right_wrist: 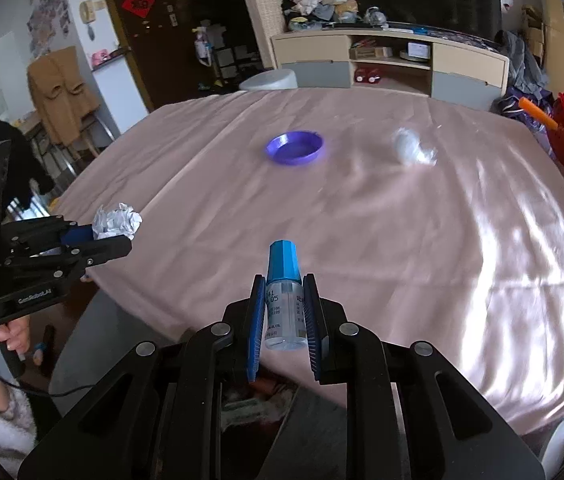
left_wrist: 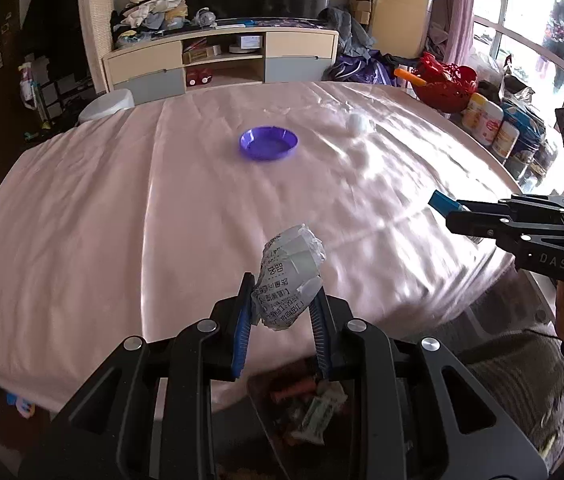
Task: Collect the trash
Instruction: 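Drop the foil ball and blue-capped bottle into the black bin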
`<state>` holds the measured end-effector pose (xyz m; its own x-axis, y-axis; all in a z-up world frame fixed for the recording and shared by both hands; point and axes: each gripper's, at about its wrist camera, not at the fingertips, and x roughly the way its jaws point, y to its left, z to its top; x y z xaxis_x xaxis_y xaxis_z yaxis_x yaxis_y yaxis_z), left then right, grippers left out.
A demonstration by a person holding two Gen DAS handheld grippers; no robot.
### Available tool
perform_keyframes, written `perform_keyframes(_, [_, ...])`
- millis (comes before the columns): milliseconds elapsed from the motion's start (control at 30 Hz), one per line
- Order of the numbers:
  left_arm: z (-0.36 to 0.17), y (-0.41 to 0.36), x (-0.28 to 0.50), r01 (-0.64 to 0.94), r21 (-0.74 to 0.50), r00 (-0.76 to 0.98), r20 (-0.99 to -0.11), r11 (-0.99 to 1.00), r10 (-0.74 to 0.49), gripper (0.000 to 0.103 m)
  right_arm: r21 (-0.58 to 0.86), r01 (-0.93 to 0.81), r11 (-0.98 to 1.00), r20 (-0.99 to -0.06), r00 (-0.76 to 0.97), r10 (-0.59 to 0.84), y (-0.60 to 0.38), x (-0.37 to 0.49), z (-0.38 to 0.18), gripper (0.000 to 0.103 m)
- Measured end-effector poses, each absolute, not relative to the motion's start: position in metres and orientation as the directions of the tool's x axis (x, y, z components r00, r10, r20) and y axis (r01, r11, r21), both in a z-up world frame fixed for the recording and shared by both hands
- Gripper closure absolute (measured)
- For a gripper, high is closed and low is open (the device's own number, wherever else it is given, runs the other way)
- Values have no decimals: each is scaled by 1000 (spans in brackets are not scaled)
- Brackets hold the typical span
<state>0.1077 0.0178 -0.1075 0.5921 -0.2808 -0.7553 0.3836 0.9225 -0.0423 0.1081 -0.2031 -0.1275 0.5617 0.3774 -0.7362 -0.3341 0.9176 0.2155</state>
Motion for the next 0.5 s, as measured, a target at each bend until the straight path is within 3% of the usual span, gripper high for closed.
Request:
perform_keyframes(300, [-133, 27, 57, 361, -73, 565, -776, 930, -280, 78, 297, -355, 886, -740, 500, 449, -188, 65, -161, 83])
perform_keyframes(500, [-184, 27, 39, 359, -152, 475, -819, 921, -321, 78, 357, -341, 869, -766, 426, 482, -178, 47, -205, 83])
